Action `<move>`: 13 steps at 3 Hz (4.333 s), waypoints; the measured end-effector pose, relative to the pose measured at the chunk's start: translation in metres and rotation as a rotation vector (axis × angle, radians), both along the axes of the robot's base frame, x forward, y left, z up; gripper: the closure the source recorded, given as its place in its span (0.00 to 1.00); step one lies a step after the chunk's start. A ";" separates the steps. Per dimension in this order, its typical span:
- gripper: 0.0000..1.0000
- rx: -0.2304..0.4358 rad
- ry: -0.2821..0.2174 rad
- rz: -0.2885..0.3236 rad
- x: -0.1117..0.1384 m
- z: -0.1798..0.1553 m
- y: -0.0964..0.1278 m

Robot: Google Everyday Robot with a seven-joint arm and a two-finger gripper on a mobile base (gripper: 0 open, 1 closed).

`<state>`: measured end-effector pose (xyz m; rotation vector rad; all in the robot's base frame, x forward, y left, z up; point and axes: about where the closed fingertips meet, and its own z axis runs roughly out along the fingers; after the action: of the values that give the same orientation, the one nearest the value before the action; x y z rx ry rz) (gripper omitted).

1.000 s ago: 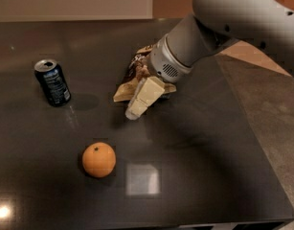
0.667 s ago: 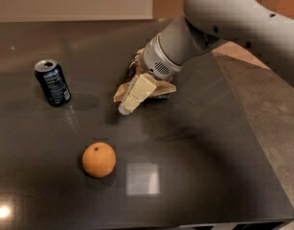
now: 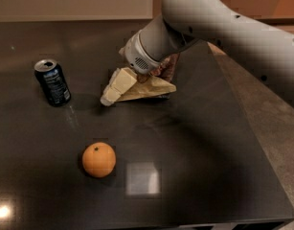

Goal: Pick pepsi can

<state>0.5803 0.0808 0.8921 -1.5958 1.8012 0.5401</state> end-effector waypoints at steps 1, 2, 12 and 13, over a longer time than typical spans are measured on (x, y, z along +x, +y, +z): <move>0.00 0.015 -0.013 0.039 0.012 0.000 0.030; 0.00 0.019 -0.013 0.074 0.022 0.000 0.057; 0.66 0.093 0.081 0.239 0.002 -0.001 0.175; 0.89 0.111 0.079 0.274 -0.002 0.011 0.174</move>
Offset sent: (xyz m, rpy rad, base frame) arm 0.0375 0.0896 0.0014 0.0270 -0.0142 0.1132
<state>0.5785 0.2549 0.9026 -1.7763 1.5858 0.8243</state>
